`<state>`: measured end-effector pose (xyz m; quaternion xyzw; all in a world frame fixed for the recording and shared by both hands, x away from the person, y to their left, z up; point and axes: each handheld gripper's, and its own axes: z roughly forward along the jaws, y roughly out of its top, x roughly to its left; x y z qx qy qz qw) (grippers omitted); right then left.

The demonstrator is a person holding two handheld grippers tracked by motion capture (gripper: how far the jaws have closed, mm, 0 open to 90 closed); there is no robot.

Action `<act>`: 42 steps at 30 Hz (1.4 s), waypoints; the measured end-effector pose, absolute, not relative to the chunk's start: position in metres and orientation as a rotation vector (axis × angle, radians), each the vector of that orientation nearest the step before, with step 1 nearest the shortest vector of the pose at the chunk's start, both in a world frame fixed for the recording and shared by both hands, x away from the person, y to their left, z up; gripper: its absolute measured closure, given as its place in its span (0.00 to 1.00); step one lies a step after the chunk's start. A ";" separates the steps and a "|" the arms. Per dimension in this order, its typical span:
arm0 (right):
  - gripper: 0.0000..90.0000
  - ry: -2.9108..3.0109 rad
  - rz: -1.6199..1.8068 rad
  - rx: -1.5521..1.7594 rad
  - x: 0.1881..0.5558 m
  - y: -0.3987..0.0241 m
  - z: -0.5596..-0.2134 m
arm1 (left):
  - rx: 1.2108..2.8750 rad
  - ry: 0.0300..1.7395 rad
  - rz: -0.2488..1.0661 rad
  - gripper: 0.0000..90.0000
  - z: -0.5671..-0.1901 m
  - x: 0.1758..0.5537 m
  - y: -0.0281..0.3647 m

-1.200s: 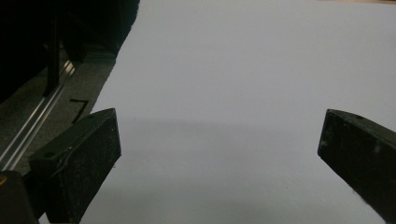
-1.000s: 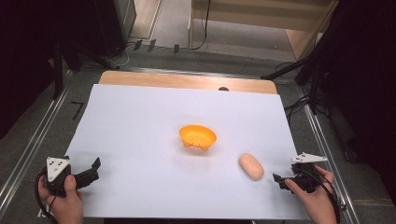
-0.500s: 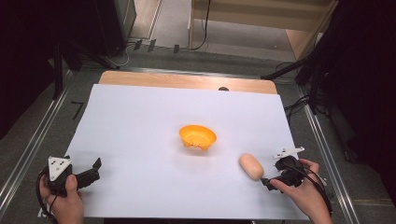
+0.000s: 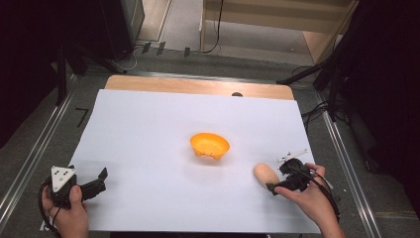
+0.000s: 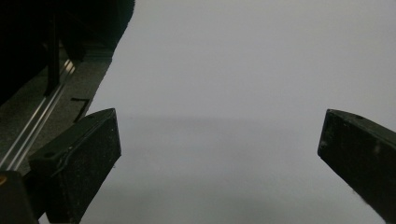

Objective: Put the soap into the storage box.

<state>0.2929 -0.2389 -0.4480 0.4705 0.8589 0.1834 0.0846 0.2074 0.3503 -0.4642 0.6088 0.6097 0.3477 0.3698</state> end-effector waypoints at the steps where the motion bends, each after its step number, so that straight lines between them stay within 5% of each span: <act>1: 0.07 2.563 0.549 1.403 0.294 -0.237 -0.448 | 1.561 1.564 0.892 0.00 -0.464 0.207 0.350; 16: 0.15 2.554 0.513 1.449 0.308 -0.215 -0.453 | 1.563 1.565 0.889 0.00 -0.464 0.207 0.351; 20: 0.31 2.572 0.510 1.456 0.310 -0.211 -0.456 | 1.564 1.565 0.887 0.00 -0.464 0.207 0.351; 25: 0.36 2.557 0.487 1.469 0.310 -0.208 -0.455 | 1.566 1.566 0.885 0.00 -0.464 0.207 0.351; 42: 0.35 2.525 0.420 1.542 0.311 -0.204 -0.455 | 1.567 1.563 0.892 0.00 -0.464 0.208 0.350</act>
